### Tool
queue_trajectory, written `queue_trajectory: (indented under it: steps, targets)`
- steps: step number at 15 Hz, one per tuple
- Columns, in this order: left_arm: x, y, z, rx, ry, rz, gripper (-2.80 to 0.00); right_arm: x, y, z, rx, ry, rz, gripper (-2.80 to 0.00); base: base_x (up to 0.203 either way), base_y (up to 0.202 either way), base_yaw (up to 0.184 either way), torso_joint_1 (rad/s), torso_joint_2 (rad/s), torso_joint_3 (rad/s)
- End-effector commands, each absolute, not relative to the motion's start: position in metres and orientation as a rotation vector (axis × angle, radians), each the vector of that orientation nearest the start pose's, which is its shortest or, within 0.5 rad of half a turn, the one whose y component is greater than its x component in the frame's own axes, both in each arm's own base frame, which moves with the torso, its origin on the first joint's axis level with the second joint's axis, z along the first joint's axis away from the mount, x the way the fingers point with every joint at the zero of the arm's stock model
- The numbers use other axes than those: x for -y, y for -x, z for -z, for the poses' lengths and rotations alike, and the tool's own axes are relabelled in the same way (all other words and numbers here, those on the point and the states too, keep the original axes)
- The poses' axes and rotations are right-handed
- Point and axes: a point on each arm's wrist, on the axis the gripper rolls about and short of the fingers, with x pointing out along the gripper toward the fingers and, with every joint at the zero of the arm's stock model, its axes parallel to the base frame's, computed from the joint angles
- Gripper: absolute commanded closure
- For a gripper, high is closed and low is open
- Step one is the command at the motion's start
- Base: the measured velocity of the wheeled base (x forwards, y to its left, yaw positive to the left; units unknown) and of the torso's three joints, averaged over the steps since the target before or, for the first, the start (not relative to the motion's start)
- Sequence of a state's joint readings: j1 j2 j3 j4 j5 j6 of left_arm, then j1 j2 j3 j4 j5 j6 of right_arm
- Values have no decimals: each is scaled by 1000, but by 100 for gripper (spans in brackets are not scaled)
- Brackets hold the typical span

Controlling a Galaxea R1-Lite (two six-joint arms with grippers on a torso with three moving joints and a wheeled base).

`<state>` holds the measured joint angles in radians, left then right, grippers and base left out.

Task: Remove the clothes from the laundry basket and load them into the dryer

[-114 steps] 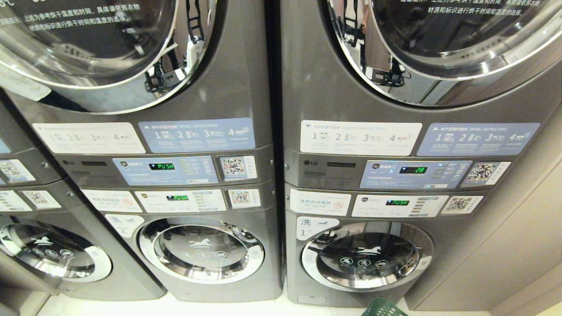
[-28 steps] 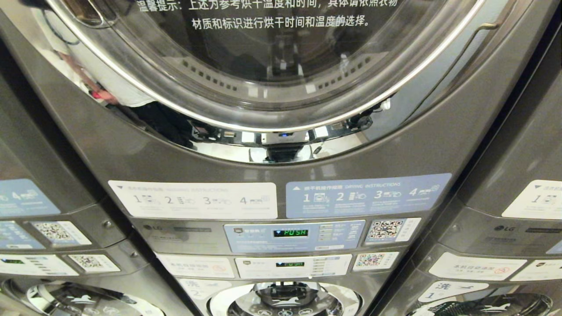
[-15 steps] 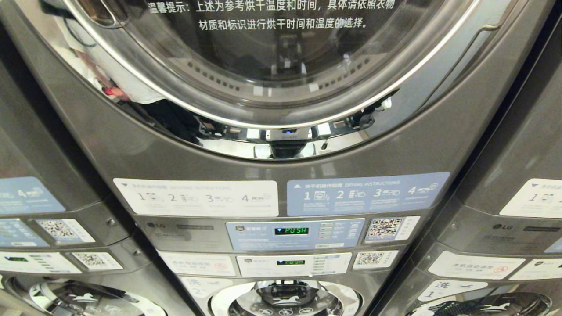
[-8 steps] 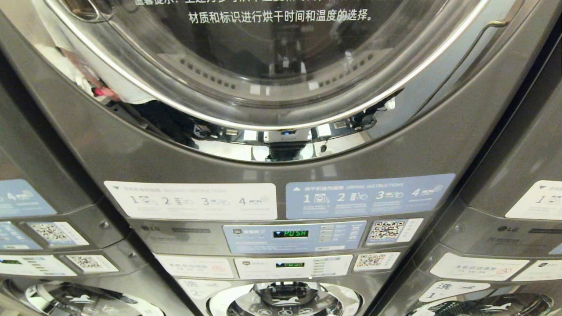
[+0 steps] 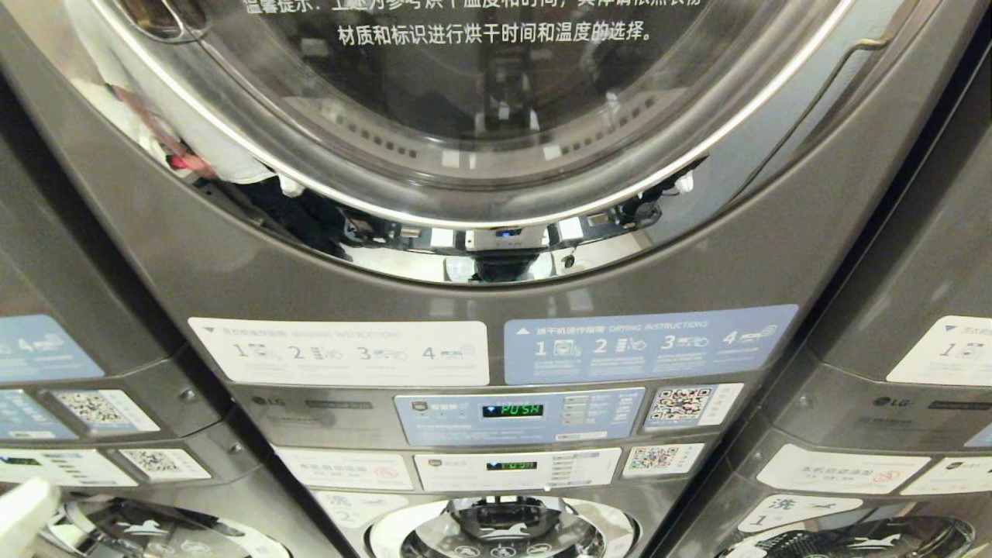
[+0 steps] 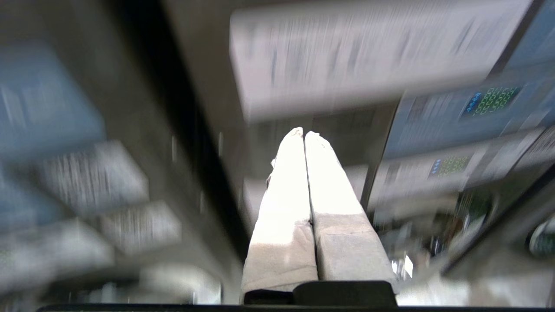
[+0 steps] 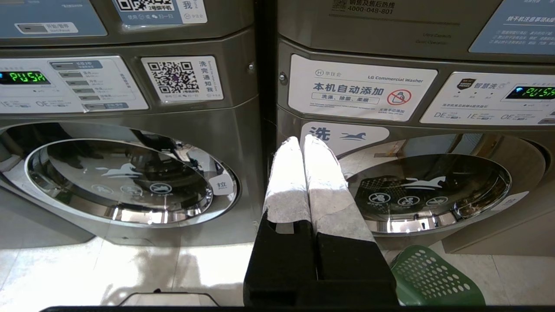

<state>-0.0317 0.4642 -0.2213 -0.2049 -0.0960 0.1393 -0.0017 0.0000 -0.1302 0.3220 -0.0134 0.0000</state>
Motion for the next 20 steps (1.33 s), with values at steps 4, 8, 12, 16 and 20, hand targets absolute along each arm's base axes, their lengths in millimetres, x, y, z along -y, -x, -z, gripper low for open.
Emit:
queue_trajectory:
  steps: [4,8,12,16,20]
  targets:
    - [0,17,-80,-162,-112,45,0,0,36,-78,-193,0,14,0,0,0,0,0,0,0]
    - [0,26,-75,-60,-115,26,0,0,36,-78,-193,-1,12,0,0,0,0,0,0,0]
    - [0,24,-77,-19,-93,19,0,0,36,-77,-197,11,11,0,0,0,0,0,0,0]
    - [0,24,-76,-22,-93,24,0,0,36,-77,-196,97,-10,0,0,0,0,0,0,0]
    - [1,24,-76,-23,-92,29,0,-2,36,-78,-184,196,-99,0,0,0,0,0,0,0]
